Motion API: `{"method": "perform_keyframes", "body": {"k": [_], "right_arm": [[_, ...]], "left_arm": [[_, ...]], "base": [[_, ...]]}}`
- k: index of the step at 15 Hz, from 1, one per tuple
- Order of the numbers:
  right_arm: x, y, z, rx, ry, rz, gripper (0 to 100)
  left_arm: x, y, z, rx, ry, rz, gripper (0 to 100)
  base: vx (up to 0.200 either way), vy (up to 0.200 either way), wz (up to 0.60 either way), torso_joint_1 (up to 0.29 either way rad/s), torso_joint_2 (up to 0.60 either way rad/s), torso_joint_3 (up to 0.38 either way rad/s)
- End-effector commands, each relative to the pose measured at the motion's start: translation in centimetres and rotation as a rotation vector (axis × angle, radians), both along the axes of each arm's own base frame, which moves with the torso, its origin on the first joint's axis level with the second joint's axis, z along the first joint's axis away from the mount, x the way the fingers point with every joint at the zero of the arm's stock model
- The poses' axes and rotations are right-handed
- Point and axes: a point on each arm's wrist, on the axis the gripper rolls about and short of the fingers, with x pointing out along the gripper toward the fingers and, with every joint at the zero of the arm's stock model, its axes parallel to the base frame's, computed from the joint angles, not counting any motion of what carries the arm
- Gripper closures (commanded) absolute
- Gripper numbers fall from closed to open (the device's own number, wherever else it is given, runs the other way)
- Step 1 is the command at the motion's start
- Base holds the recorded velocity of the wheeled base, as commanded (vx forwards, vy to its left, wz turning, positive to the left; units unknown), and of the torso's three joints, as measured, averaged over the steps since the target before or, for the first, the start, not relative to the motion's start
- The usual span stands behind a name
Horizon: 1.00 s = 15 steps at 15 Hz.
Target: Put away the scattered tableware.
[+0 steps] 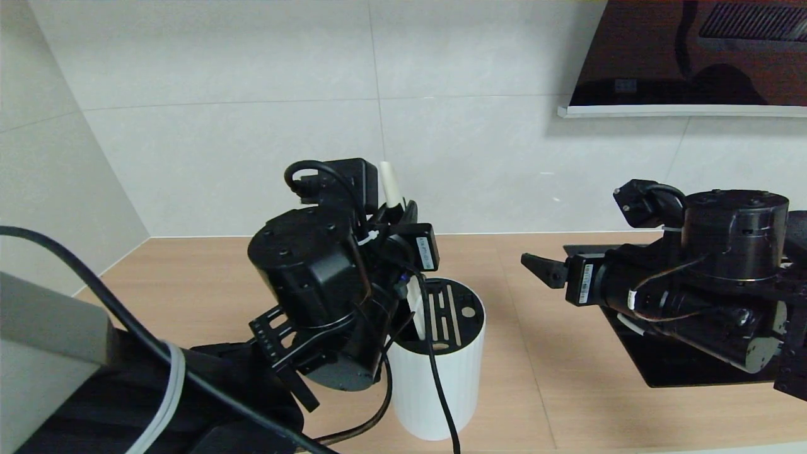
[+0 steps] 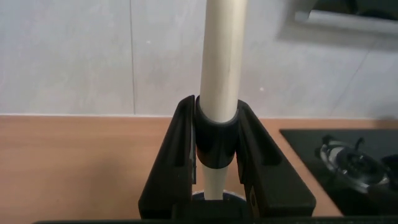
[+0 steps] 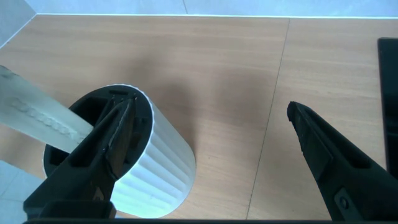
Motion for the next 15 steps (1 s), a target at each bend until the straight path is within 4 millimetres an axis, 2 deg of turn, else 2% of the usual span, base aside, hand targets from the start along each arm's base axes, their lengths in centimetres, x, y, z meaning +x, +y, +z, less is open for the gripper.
{"method": "perform_keyframes", "body": {"k": [1,6,10,15], "right_arm": [[0.0,0.0,-0.1,-0.001,0.001,0.001,0],[0.0,0.0,-0.1,-0.001,0.001,0.001,0],[0.1,0.0,-0.1,-0.002,0.003,0.000,0],[0.1,0.1,-0.3,-0.007,0.010,0.000,0]], "left_arm": [[0.4,-0.4,-1.3,0.024,0.024,0.004,100],[0.6,-0.9,-3.8,0.080,0.075,0.007,100],[0.8,-1.2,-4.7,0.090,0.084,0.009,100],[0.6,-1.5,-6.8,0.136,0.126,-0.002,100]], "base": [[0.000,0.000,0.00,0.000,0.00,0.000],[0.000,0.000,0.00,0.000,0.00,0.000],[0.000,0.000,0.00,0.000,0.00,0.000],[0.000,0.000,0.00,0.000,0.00,0.000]]}}
